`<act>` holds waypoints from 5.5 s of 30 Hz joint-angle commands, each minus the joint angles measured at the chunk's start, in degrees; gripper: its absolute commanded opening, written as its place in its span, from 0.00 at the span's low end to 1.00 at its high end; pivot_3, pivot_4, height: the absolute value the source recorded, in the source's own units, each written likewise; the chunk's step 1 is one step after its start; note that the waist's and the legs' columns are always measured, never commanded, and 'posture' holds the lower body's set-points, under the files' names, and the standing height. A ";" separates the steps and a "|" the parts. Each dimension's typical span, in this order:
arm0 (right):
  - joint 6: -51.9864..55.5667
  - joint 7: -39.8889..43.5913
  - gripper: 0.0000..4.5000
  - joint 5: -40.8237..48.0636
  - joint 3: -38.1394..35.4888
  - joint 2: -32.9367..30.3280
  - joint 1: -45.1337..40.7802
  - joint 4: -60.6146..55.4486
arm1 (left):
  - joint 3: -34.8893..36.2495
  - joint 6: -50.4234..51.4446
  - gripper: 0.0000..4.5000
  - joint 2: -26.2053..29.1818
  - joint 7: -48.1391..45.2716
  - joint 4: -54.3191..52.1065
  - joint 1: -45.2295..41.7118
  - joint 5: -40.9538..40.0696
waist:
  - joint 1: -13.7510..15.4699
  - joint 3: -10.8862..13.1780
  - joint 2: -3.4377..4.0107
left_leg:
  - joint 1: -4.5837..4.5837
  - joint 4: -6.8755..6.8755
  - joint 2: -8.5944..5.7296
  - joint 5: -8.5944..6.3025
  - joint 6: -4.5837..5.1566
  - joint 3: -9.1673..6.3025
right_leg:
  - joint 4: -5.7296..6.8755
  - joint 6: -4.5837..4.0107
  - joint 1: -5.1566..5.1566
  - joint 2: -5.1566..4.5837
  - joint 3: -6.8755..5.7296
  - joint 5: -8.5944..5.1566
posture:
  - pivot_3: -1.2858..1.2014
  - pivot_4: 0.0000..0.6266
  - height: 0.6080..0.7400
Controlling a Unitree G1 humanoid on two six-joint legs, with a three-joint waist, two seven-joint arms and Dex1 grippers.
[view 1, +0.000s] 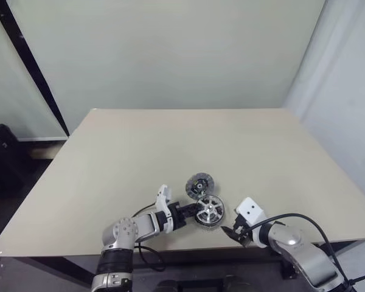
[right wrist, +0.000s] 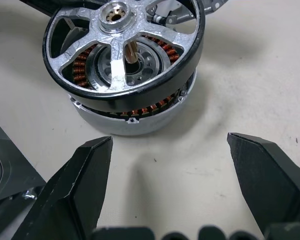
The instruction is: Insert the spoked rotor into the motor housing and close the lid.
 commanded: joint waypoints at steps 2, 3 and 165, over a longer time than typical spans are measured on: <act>-0.16 -0.24 0.90 0.15 -1.19 0.51 -0.67 -1.67 | 0.69 0.01 0.07 0.58 -0.38 -2.63 -1.47 -0.94 | 0.01 0.00 0.00 | 0.00 0.00 0.00 0.00 0.00 -0.01 | 0.00 0.00 0.00 0.00 0.00 0.00 | 0.52 0.00 1.00; -0.14 -0.22 0.90 0.14 -1.20 0.55 -0.66 -1.68 | 0.62 -0.18 0.07 0.59 -0.28 -2.47 -1.40 -0.68 | 0.01 0.00 0.00 | 0.00 0.00 0.00 0.00 0.00 0.00 | 0.00 0.00 0.00 0.00 0.00 0.00 | 0.52 0.00 1.00; 43.94 -19.63 0.96 44.29 -34.69 31.19 -5.65 -0.39 | -3.04 -4.21 1.00 16.35 -8.84 -12.80 2.19 1.69 | -0.02 -0.06 0.25 | -0.78 0.00 0.03 0.04 0.04 0.00 | 0.16 0.00 -0.75 0.06 0.02 0.05 | 0.52 0.00 1.00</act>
